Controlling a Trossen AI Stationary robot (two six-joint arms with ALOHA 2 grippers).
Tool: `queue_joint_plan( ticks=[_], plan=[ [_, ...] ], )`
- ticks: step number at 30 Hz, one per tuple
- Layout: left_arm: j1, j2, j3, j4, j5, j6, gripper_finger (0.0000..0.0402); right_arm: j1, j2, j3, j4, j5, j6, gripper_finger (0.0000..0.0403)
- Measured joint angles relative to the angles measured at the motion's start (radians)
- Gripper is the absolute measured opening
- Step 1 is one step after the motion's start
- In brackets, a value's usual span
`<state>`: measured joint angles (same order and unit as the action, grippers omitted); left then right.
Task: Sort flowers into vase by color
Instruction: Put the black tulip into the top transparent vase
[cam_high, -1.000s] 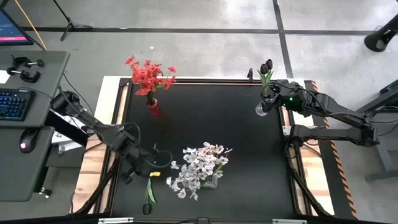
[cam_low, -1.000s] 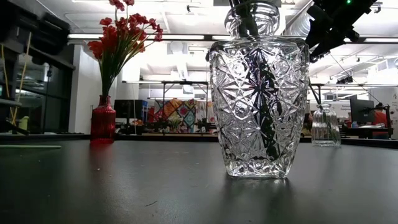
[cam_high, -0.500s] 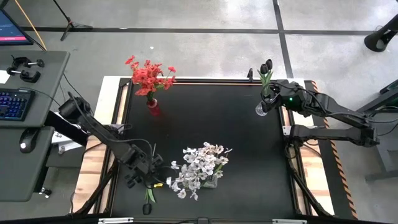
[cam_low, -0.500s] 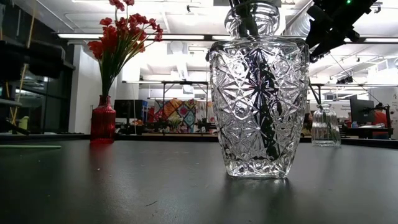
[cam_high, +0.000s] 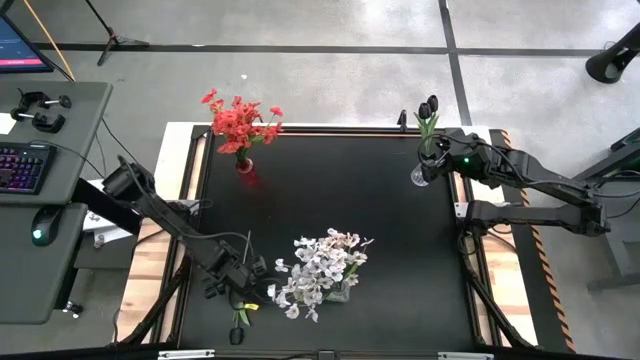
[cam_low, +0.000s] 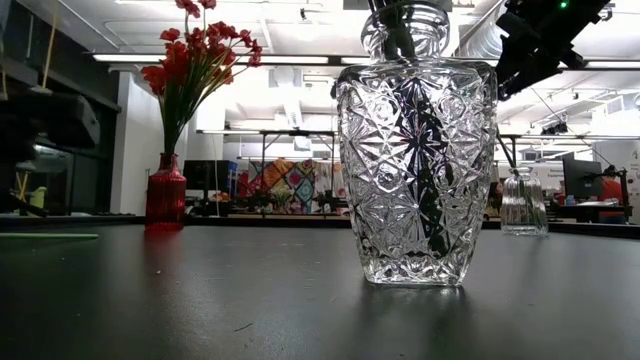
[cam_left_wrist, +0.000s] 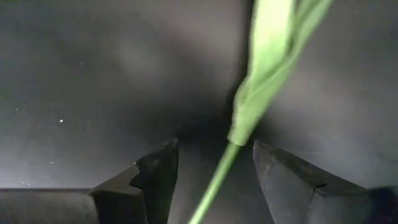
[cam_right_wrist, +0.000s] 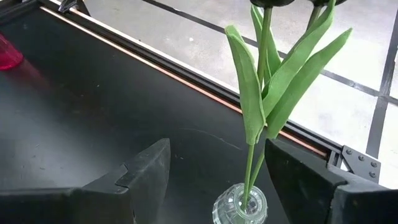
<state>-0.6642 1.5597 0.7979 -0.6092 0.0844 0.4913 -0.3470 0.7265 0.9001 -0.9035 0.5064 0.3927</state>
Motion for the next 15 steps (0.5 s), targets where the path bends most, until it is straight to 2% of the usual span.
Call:
queue_joint_plan(
  ticks=[6,9,12,15],
  plan=[
    [0.017,0.049,0.005,0.015,0.004,0.002,0.0195,0.0,0.0,0.0,0.0,0.0,0.0,0.0252],
    [0.017,0.05,0.005,0.018,0.004,0.011,0.0179,0.0,0.0,0.0,0.0,0.001,0.0,0.0252],
    [0.018,0.042,0.002,0.029,0.002,0.004,0.0133,0.0,0.0,0.0,0.0,0.001,0.0,0.0252],
    [0.04,0.034,0.004,0.03,0.031,-0.077,0.0052,0.0,0.0,0.0,0.001,0.001,0.0,0.0252]
  ],
)
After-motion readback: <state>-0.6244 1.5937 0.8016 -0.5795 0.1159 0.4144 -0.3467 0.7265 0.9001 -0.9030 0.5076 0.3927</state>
